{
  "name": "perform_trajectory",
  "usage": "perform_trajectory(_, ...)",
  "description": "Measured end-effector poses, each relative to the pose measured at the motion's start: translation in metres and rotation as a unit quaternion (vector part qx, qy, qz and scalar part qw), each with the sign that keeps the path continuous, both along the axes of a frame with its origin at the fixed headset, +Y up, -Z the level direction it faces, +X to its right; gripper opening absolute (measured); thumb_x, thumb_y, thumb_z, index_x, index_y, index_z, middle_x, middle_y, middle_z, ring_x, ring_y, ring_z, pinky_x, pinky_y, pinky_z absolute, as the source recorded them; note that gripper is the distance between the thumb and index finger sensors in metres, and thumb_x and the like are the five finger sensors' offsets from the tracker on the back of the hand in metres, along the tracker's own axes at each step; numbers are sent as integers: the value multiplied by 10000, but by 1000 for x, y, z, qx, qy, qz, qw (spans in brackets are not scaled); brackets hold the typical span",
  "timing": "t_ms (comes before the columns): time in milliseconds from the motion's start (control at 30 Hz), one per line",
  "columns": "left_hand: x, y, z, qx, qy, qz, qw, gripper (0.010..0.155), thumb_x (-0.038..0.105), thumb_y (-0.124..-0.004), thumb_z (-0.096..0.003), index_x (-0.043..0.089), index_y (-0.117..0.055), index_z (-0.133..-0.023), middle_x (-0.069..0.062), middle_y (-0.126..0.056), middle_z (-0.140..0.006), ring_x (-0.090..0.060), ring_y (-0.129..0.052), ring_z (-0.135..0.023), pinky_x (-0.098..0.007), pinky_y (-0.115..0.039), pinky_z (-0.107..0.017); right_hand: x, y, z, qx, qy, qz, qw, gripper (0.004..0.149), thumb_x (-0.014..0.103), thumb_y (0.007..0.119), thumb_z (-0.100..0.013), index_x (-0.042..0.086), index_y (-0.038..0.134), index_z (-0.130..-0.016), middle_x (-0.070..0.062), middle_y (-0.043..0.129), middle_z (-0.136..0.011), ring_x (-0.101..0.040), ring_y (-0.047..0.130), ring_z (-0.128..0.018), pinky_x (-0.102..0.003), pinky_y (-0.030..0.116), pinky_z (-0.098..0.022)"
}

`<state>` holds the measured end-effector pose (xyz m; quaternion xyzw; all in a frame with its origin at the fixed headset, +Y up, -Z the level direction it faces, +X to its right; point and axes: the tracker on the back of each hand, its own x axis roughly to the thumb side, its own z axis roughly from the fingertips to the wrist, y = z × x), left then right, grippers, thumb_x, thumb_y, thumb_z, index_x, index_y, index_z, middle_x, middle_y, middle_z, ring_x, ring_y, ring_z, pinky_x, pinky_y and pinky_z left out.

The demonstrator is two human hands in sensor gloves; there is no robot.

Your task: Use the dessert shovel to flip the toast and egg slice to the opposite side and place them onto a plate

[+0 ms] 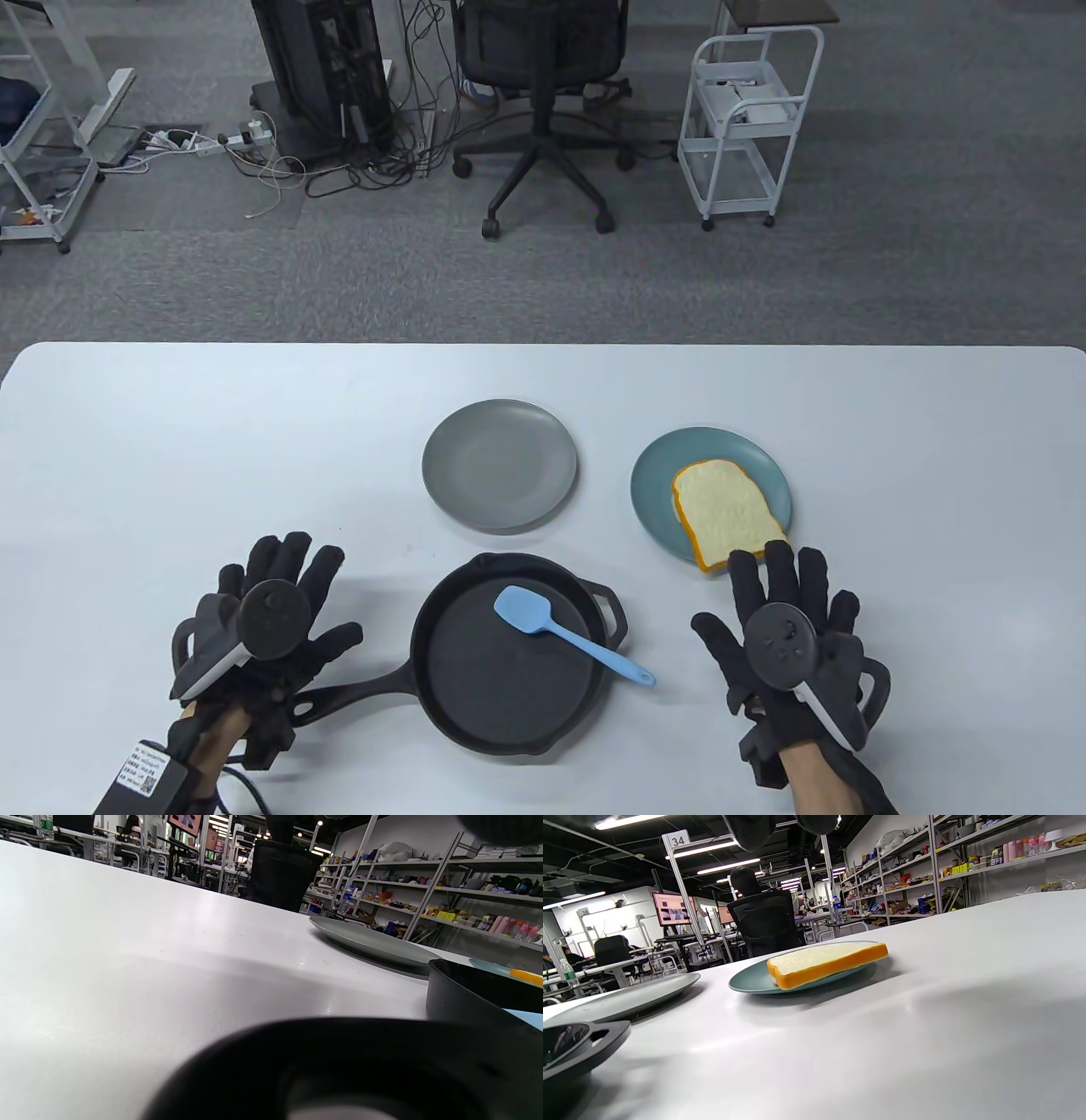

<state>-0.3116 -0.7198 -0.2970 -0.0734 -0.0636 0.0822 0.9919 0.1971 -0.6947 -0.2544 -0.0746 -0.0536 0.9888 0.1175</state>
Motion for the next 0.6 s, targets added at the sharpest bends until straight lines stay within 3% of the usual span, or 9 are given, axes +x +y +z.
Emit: perform_trajectory(600,3,0,1,3,-9,-13,1000,924,750,-588,-302,419,-253,-1096,-19,-151,-1237,-395,-119,-1152,-654,-149,-800,-10,-6,-3,-17,14,2,1000,844,702,623,-398,290,503,-1124,-84,390,-1291,-400,260,-1160,-710,266,-749)
